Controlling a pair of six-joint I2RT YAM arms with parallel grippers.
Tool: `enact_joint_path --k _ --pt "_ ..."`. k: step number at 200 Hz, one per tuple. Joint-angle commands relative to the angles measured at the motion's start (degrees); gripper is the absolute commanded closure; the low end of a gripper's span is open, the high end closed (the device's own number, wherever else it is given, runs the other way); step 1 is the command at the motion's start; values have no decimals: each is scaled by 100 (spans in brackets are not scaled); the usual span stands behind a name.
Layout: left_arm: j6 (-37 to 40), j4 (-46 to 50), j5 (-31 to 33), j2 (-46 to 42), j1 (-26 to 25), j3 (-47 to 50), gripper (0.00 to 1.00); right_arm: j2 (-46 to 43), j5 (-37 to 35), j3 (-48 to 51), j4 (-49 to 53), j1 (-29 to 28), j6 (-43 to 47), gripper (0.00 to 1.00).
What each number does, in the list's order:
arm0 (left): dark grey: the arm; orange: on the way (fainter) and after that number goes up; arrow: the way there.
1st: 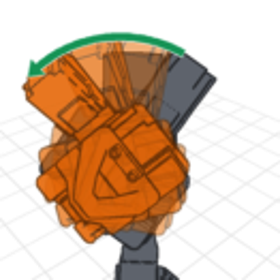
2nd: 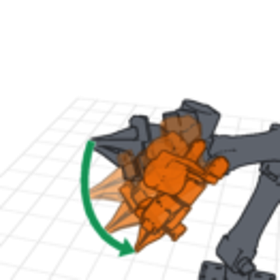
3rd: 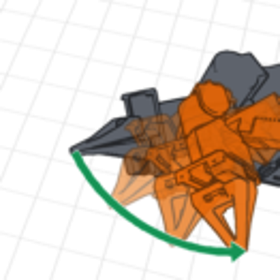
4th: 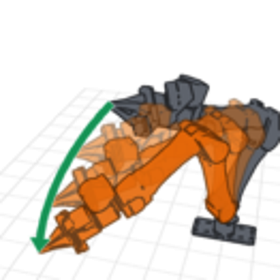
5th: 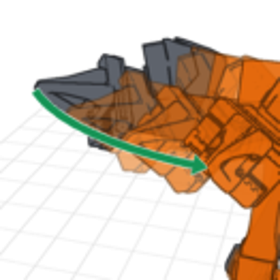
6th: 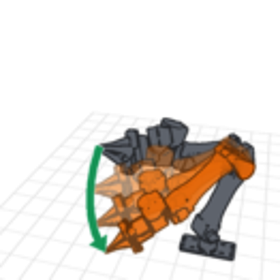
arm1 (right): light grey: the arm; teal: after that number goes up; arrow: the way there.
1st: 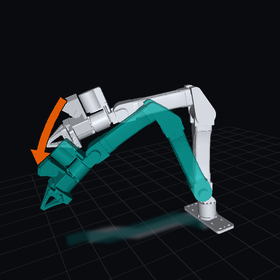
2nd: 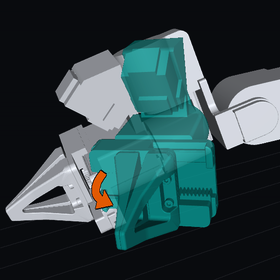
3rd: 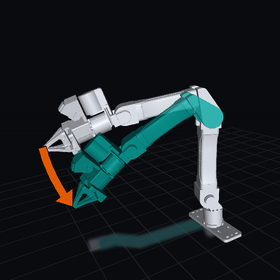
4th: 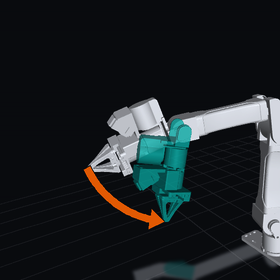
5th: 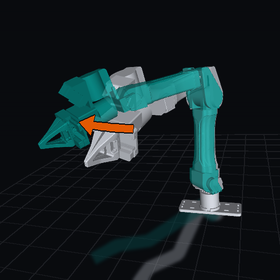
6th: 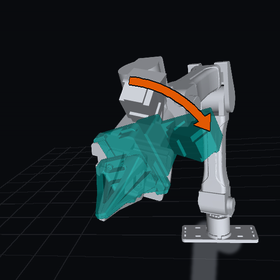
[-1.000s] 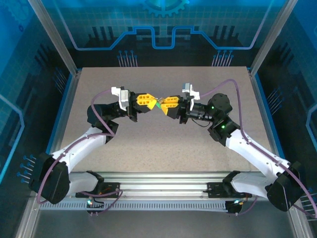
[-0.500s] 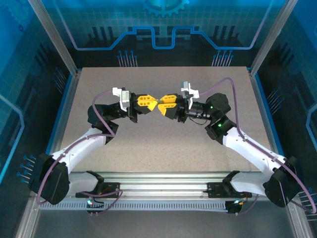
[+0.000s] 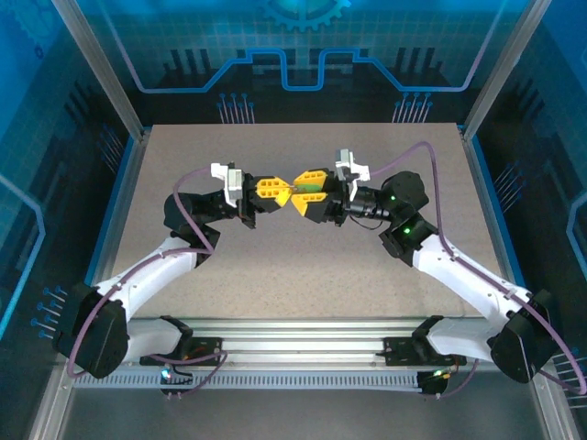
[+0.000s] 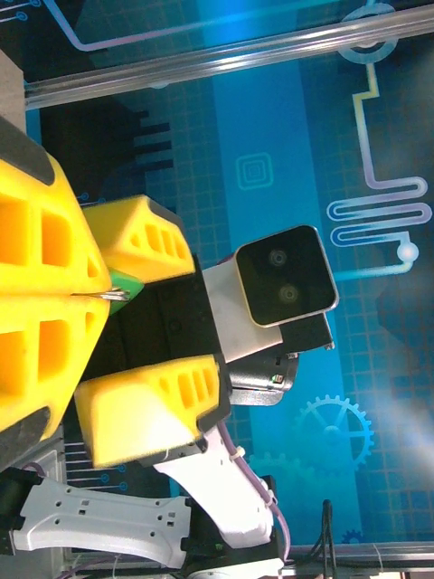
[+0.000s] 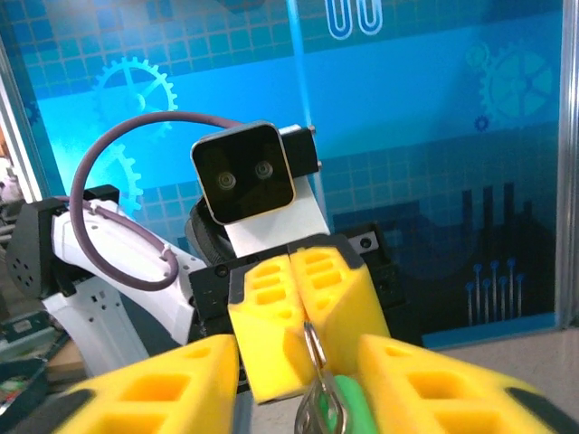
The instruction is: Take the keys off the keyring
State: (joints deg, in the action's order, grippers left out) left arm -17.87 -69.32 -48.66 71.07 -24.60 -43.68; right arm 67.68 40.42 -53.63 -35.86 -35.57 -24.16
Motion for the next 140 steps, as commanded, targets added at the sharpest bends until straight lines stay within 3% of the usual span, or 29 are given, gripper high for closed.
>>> enact_joint_path --k 1,38,98,140 --pt "145 13 85 -75 -7 -7 100 -368 -367 48 452 -75 435 47" --pt "251 229 51 -127 -8 -15 100 -718 -1010 116 1164 -89 884 39" --pt "311 296 83 -198 -5 -35 100 -550 -1063 77 1410 -177 897 35" --pt "108 92 -29 -166 -10 -35 100 -460 -615 186 1045 -124 679 44"
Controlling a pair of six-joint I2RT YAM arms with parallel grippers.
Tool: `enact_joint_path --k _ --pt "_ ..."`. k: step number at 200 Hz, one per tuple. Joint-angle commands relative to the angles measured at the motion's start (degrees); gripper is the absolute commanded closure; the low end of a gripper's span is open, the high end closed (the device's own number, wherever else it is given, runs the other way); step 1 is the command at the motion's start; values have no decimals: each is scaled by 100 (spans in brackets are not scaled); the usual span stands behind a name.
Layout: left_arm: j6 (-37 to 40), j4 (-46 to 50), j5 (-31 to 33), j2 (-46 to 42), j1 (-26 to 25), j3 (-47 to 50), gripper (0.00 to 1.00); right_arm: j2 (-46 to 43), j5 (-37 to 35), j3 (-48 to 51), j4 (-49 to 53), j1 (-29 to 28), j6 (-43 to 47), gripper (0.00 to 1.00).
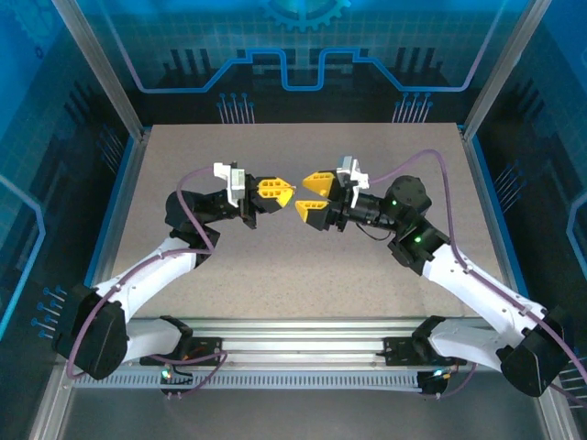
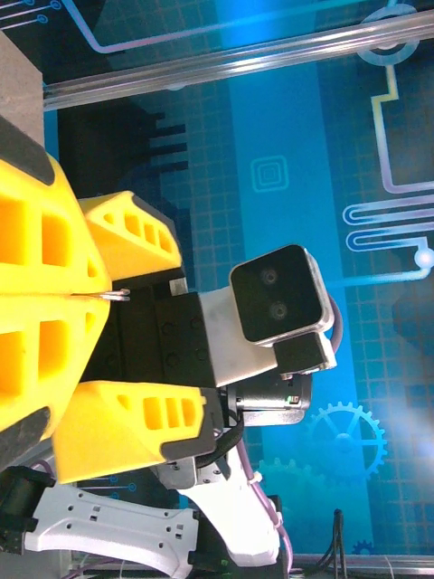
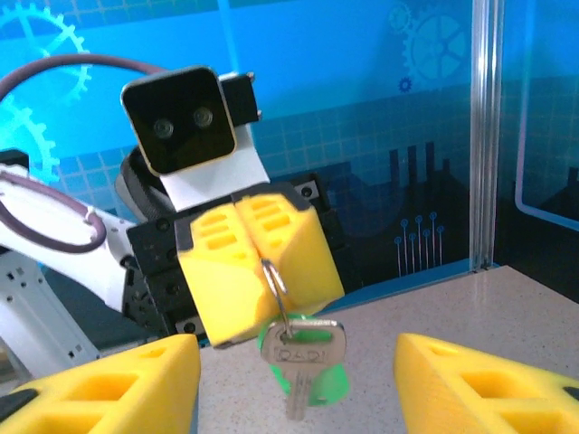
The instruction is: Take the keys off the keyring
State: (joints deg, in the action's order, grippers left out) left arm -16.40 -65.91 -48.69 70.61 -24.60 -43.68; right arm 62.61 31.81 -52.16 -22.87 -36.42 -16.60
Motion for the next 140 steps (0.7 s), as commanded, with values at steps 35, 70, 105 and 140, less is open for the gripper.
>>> enact_joint_path --k 35,70,105,140 --pt "-190 -430 -46 -76 -5 -33 100 99 509 23 -327 -4 -113 42" --pt "-266 -506 -36 -63 -9 -61 100 230 492 13 -368 -10 -157 43" --pt "-295 -524 -72 -90 -9 -61 100 347 484 -29 -504 -7 -220 46" --pt "-288 -513 -62 -109 -3 -43 100 372 474 -83 -526 -13 -225 61"
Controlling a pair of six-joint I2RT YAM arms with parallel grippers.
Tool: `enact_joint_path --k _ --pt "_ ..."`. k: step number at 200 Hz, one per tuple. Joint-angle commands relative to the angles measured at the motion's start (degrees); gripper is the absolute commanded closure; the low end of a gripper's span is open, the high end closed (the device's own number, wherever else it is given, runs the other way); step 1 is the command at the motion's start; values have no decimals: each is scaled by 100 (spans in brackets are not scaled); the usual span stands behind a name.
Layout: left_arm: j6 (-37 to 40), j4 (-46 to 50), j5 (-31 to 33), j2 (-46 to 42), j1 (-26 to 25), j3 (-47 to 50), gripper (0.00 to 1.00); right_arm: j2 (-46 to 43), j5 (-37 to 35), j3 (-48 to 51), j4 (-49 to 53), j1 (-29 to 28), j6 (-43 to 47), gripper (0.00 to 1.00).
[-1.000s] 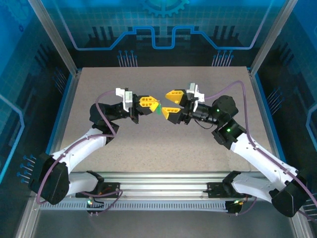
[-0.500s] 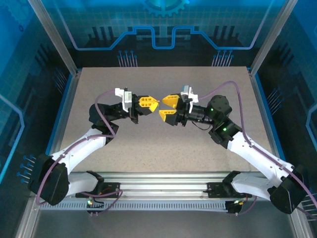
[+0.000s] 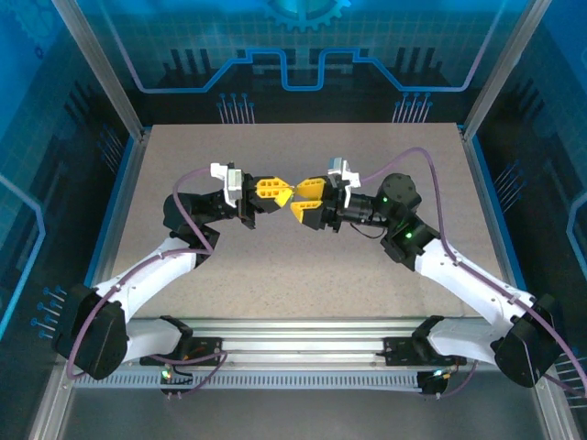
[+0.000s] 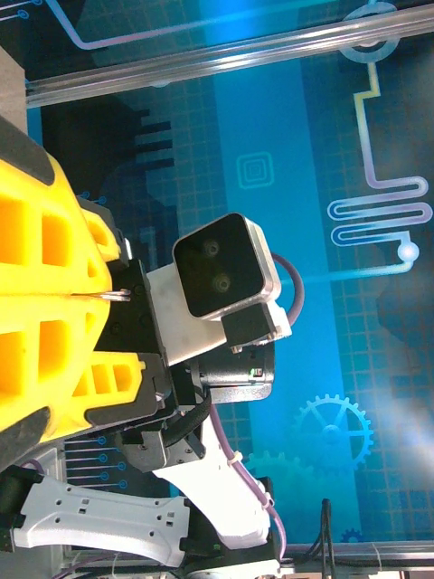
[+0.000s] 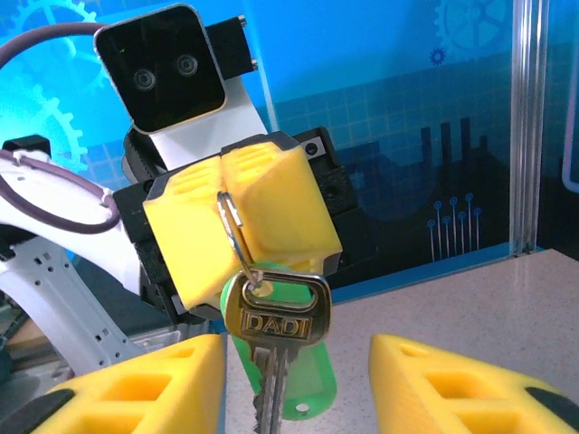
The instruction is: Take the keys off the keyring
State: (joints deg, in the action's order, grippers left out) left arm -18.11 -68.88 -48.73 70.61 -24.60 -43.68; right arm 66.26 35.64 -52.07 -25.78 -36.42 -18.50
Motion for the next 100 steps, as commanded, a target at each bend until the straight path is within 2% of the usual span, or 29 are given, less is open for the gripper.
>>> enact_joint_path --k 1,29,72,100 --pt "-116 -215 -58 -109 -6 -44 100 9 96 -97 -235 -9 -33 61" --pt "-135 -261 -41 -82 -3 -35 100 36 105 -117 -251 -13 -38 67" --pt "-165 -323 -34 -82 -2 -26 100 44 57 -180 -182 -13 -9 83" --pt "-158 -336 -12 -82 -4 -17 100 12 7 -172 -190 -14 -13 86"
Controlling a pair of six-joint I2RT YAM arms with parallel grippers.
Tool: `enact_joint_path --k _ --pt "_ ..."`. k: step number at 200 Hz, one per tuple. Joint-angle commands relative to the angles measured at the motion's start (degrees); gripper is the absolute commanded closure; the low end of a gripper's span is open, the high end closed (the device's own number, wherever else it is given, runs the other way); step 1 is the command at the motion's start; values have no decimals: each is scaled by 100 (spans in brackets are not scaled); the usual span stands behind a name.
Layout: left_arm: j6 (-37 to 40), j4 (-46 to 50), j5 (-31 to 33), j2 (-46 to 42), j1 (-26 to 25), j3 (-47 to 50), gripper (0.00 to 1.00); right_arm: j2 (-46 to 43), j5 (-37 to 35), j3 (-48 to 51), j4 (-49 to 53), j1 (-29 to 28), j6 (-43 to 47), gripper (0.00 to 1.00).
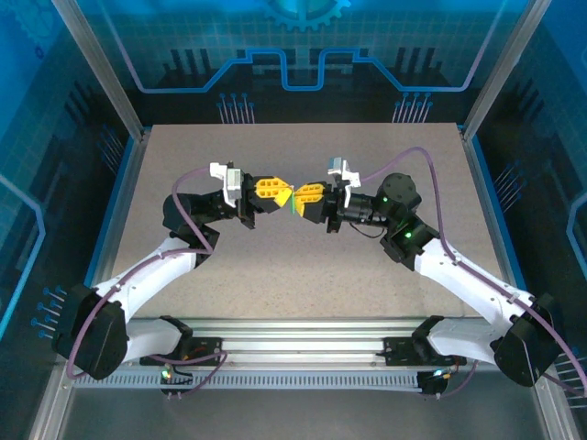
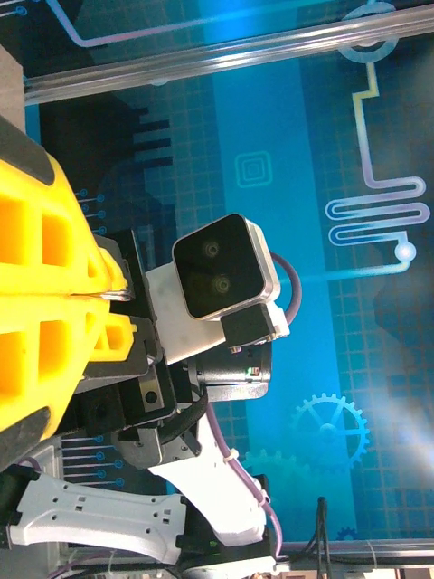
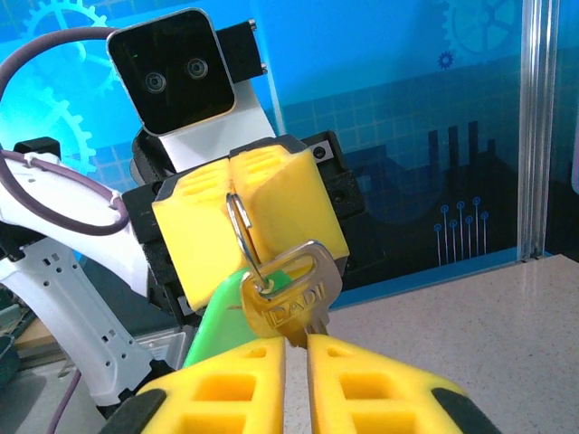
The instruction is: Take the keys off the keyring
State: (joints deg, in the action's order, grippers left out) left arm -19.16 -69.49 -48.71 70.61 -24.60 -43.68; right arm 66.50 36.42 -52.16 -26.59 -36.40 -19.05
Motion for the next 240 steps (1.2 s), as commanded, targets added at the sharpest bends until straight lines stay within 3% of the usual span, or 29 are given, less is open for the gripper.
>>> enact_joint_path --k 1,23,65,112,135,186,240 --pt "-53 -271 -11 -82 -7 -17 100 -13 -68 -163 -110 -16 41 86" --pt "-82 -316 -16 -71 0 -4 100 41 10 -184 -171 -19 -20 68" --pt "-176 -398 -7 -31 -4 -22 100 124 -6 -251 -264 -93 -2 51" --pt "-234 -458 -8 6 0 -50 100 203 -23 -335 -281 -103 -1 68" --pt "-295 -522 -21 23 -1 -53 100 231 29 -364 -285 -97 -10 62" --pt "-275 -499 10 6 0 -44 100 128 -67 -314 -238 -93 50 79" --pt "-256 -477 1 32 13 -17 100 -240 -390 -125 -83 -7 185 87"
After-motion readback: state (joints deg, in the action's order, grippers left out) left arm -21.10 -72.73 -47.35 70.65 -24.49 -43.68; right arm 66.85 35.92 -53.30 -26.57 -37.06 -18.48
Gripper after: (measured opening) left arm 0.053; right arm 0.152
